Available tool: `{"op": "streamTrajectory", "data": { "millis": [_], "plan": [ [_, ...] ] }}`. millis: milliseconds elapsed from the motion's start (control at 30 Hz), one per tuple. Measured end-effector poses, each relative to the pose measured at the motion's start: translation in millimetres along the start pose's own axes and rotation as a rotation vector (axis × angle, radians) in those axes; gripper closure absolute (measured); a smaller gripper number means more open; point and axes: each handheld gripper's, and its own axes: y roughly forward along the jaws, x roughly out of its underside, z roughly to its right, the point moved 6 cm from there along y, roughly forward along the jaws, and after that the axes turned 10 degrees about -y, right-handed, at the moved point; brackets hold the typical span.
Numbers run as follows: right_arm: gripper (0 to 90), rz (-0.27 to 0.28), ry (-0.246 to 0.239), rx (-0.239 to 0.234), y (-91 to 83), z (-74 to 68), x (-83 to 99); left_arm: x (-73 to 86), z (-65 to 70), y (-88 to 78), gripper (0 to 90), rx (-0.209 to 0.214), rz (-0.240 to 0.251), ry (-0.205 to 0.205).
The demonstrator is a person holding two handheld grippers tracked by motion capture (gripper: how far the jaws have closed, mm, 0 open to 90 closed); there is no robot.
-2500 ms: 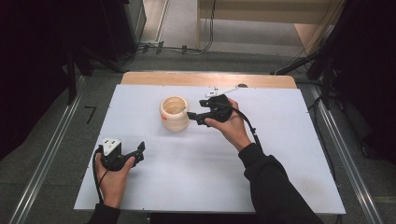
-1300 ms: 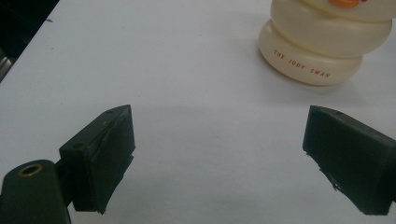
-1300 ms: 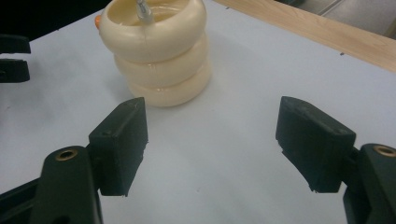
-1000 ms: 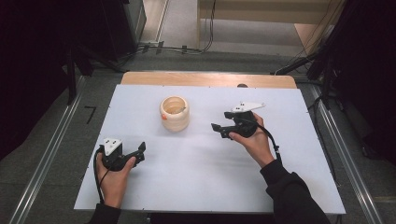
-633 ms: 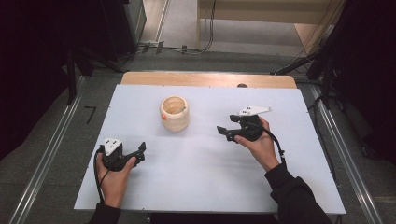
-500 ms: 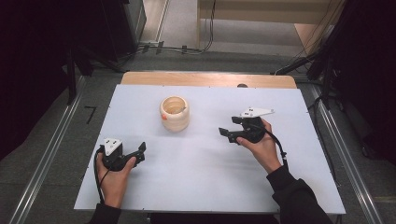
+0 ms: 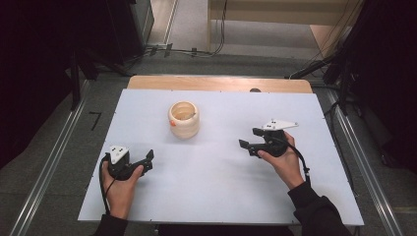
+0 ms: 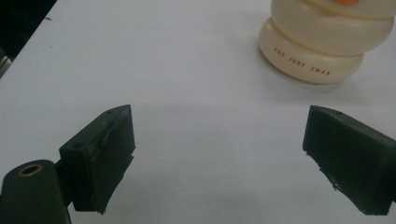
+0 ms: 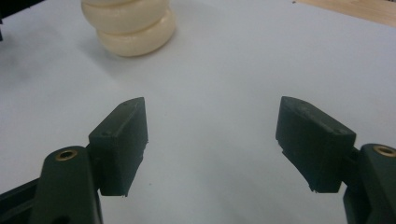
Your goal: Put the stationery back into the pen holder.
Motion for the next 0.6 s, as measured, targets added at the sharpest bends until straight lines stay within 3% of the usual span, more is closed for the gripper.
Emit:
{"op": "streamTrajectory", "data": {
  "millis": [600],
  "plan": [
    [23.0,-0.008,0.025,0.046,-23.8,11.1,28.7,1.1,0.3,0.4,9.7,0.0,-0.006,0.004]
  ]
}}
